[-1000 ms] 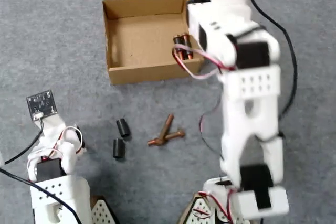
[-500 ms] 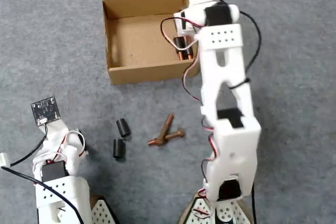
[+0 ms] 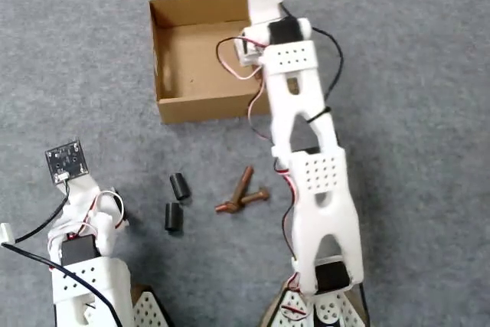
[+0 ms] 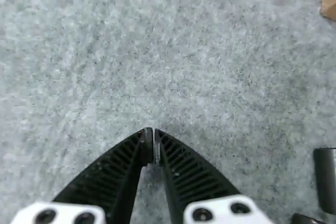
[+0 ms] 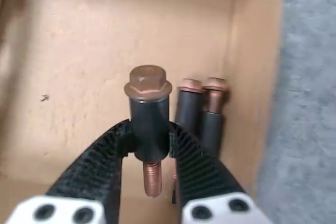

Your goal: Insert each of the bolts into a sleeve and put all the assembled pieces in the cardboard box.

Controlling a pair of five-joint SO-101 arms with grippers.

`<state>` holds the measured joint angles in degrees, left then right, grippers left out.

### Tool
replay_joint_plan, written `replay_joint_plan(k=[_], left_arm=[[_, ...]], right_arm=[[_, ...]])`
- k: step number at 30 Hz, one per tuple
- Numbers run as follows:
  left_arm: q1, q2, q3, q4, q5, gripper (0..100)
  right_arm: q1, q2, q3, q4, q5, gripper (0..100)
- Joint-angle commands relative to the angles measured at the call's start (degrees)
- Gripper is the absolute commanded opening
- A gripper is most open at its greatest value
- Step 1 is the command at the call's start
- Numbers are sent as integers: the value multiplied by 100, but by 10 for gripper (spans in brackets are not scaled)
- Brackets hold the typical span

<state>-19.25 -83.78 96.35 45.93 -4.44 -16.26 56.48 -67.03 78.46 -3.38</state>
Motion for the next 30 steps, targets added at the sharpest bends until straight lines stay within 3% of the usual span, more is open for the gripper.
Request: replay_joint_plan(k=[1,9,17,30], left_arm=[[-79,-48,9,-62,-26,19],[-79,-48,9,-53,-26,19],[-79,-48,9,-53,-26,19],[-79,-48,9,-53,-26,19]], right_arm=[[-136,84,-382,-44,79,1],[-101,576,-382,-202,79,7],[-66,567,-567,79,70,238],[-101,347,-2844,2057,70,268]])
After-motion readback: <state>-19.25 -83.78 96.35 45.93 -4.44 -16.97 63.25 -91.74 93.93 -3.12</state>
